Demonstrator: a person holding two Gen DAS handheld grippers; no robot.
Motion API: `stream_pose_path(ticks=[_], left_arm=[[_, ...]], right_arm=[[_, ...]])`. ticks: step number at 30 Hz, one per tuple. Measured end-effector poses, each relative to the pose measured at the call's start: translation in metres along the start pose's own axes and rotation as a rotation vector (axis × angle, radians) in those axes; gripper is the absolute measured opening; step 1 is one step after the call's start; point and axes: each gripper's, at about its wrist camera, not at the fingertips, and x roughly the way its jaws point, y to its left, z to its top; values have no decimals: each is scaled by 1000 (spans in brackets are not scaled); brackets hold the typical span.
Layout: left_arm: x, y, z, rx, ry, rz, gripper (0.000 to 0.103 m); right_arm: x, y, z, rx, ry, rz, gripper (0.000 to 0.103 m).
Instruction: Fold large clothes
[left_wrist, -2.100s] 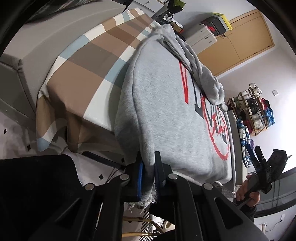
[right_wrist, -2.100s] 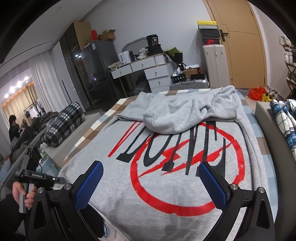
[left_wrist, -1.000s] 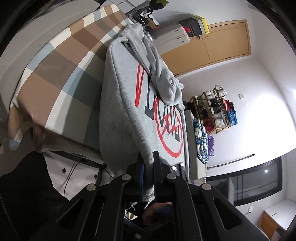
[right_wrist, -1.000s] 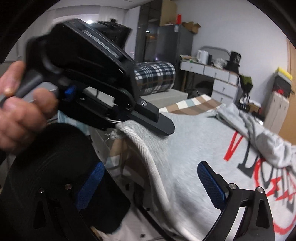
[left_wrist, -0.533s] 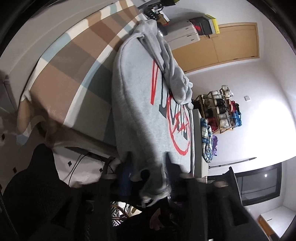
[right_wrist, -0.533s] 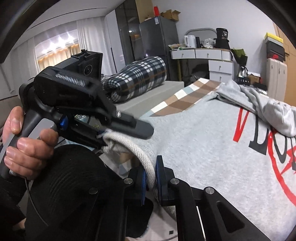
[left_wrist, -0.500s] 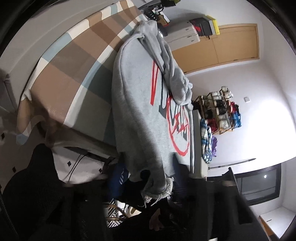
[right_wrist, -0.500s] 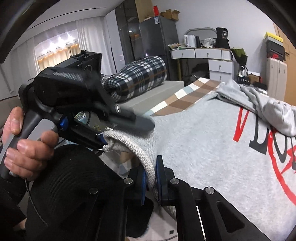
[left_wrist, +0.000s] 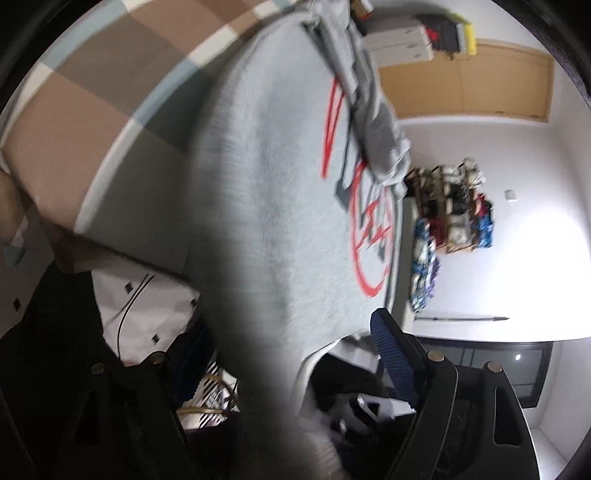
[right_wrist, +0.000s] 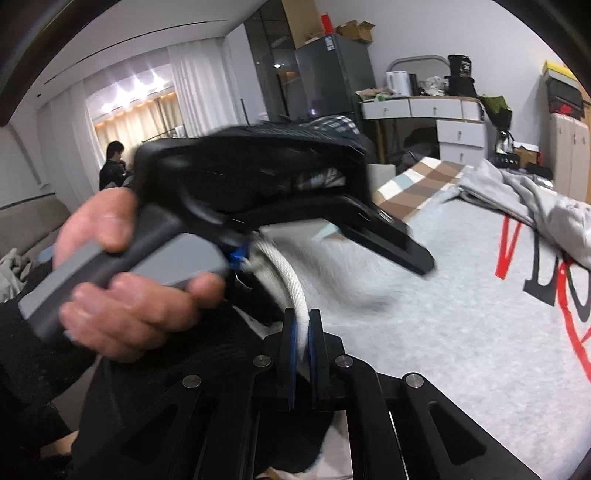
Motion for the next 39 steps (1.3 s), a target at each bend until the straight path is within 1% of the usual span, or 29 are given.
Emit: stream_pose_path(ticks=[1, 2, 3, 4, 5, 6, 7, 8, 9, 10, 11, 12, 15, 16, 18, 19, 20, 22, 25, 27, 28, 29, 30, 31, 33, 34, 35, 38, 39], left_arm=[[1, 0, -1, 6, 8, 12, 61], [1, -1, -2, 20, 15, 19, 40], [2, -2, -3, 34, 22, 23, 29], [3, -3, -5, 47, 32, 32, 15], [3, -4, -6, 53, 36, 39, 11], [3, -4, -8, 60, 38, 40, 8], [1, -5, -10, 67, 38, 33, 4], [0, -5, -10, 68, 36, 28, 4], [-2, -4, -11, 69, 30, 30, 4], [-3, -3, -11, 69, 27, 27, 4], [-3, -4, -11, 78, 31, 17, 3], [-6, -6, -13, 92, 29, 2, 2], [-11, -10, -13, 115, 8, -23, 2], [-12, -11, -12, 113, 2, -31, 2], [-15, -12, -10, 109, -6, -42, 2], [-16, -13, -9, 112, -12, -46, 2], [-16, -15, -9, 117, -14, -45, 2], [-17, -20, -7, 135, -19, -43, 2], [-18, -32, -4, 173, -34, -52, 2], [-15, -39, -2, 197, -36, -47, 2], [-12, -43, -1, 214, -35, -41, 2], [-11, -45, 1, 231, -32, -33, 2], [-6, -49, 4, 248, -30, -20, 2], [-2, -51, 7, 258, -23, -8, 2], [4, -54, 13, 265, -16, -9, 2], [6, -54, 15, 267, -13, -12, 2], [7, -54, 16, 271, -11, -15, 2], [8, -53, 16, 288, -13, -7, 2], [8, -51, 16, 289, -13, -5, 2]], right_arm=[[-1, 3, -1, -9, 1, 4, 4], [-1, 5, -3, -14, -1, 7, 4], [-2, 7, -4, -15, 0, 11, 4], [-4, 7, -4, -11, 2, 6, 4], [-7, 5, -5, 2, 2, -12, 5], [-10, 2, -5, 20, 1, -18, 10], [-18, -5, -6, 63, 1, -5, 12], [-26, -10, -8, 88, -2, 4, 23], [-39, -17, -11, 114, -13, 1, 42], [-48, -23, -13, 131, -27, -12, 52], [-65, -32, -16, 161, -57, -32, 67], [-83, -44, -18, 204, -85, -57, 75], [-132, -77, -11, 305, -111, -113, 78], [-151, -89, -7, 334, -126, -155, 81], [-193, -117, 0, 394, -169, -251, 96], [-208, -130, 2, 420, -187, -284, 99], [-237, -151, 1, 465, -217, -336, 101], [-271, -186, -4, 551, -229, -373, 103], [-305, -230, -30, 700, -190, -364, 103], [-317, -250, -55, 792, -164, -364, 103], [-318, -256, -64, 822, -152, -369, 103], [-314, -266, -78, 869, -96, -384, 103], [-312, -271, -85, 880, -64, -388, 103], [-304, -274, -91, 879, -26, -387, 103], [-282, -279, -100, 854, 90, -417, 101], [-279, -279, -104, 842, 131, -427, 98], [-269, -281, -106, 816, 182, -443, 92], [-257, -291, -116, 793, 270, -485, 91], [-252, -296, -120, 808, 295, -483, 88]])
